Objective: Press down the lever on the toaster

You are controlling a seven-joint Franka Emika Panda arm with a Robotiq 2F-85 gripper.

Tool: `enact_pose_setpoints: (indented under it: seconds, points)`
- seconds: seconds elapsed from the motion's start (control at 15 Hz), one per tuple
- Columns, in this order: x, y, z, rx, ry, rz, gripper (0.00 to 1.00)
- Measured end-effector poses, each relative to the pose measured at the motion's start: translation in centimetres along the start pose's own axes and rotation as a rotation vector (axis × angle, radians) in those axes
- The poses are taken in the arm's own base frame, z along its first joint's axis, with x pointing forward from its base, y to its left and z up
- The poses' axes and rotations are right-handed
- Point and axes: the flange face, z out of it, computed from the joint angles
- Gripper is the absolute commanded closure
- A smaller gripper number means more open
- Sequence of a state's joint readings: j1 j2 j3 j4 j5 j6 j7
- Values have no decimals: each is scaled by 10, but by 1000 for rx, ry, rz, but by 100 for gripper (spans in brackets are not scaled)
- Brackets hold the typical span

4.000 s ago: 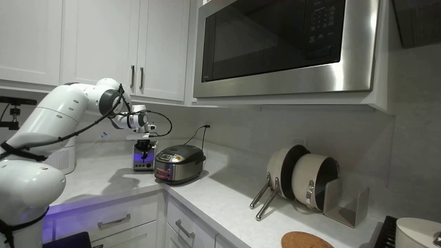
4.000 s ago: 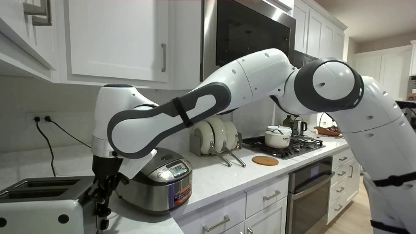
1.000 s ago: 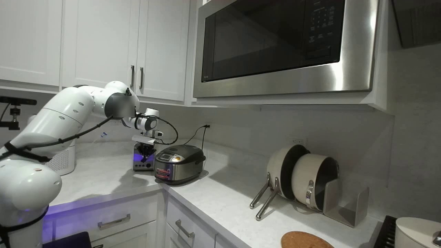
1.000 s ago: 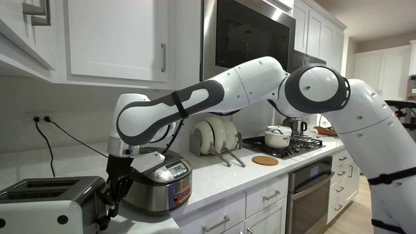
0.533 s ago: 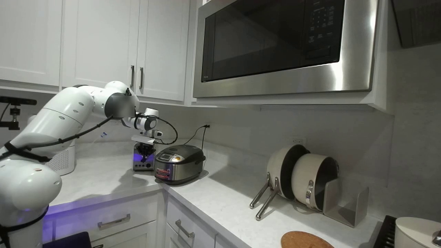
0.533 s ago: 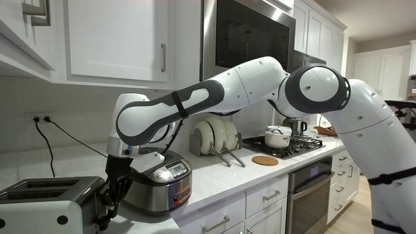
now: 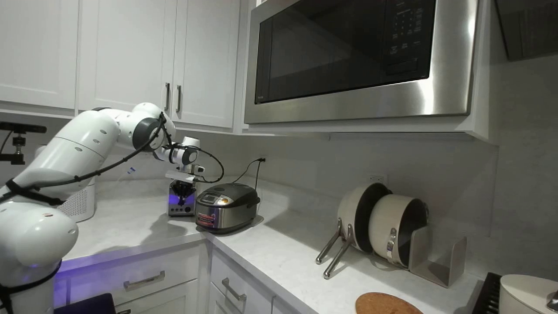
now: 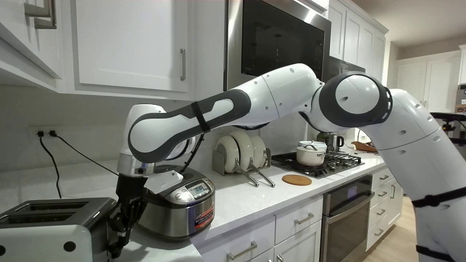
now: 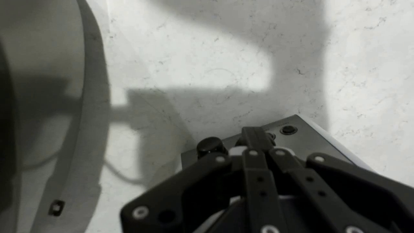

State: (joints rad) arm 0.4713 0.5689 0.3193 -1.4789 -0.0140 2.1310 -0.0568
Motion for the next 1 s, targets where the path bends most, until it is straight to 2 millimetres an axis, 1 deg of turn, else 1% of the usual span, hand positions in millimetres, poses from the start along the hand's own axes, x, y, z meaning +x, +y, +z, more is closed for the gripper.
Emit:
enact_pose_setpoints:
  seconds: [0.27,1.0]
  points:
    - [1,1,4,4,-12,2,100]
    - [6,2,5,10,-37,2,100]
